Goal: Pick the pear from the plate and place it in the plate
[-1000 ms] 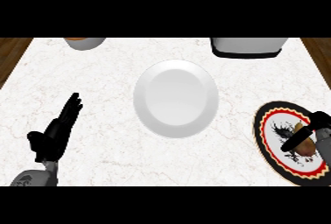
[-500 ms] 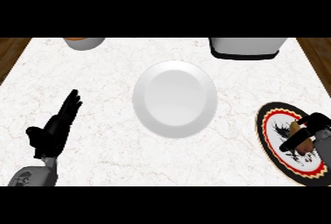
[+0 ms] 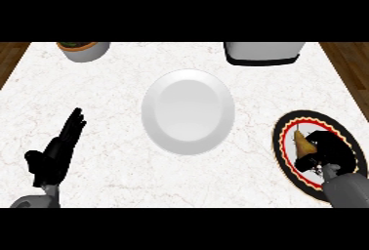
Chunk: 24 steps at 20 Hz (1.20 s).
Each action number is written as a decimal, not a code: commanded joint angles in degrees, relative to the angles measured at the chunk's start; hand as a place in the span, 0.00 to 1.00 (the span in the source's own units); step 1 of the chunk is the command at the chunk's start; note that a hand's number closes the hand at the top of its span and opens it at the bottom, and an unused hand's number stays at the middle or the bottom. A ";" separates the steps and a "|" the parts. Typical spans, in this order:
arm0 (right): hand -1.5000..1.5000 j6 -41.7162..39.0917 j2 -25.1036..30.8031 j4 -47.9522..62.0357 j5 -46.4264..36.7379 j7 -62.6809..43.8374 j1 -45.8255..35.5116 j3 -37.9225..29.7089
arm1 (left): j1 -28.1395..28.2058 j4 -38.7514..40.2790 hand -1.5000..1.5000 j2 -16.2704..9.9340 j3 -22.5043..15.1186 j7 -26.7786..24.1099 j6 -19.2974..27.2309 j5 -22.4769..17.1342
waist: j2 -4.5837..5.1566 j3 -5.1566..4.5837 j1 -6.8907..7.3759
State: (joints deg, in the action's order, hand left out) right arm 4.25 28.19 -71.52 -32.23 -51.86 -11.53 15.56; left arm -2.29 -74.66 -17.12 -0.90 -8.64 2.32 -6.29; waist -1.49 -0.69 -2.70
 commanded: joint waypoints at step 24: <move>1.00 -7.39 -27.75 -57.63 -74.62 -18.32 18.54 32.64 | -2.44 -3.81 0.50 1.11 -1.05 4.19 -0.84 0.64 | 1.45 0.61 2.53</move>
State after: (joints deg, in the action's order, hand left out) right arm 7.68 6.99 -128.18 -102.06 -64.26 12.51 45.51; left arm -1.39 -77.13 -17.61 -0.31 -8.11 0.11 -6.87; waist -0.46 -0.17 -1.16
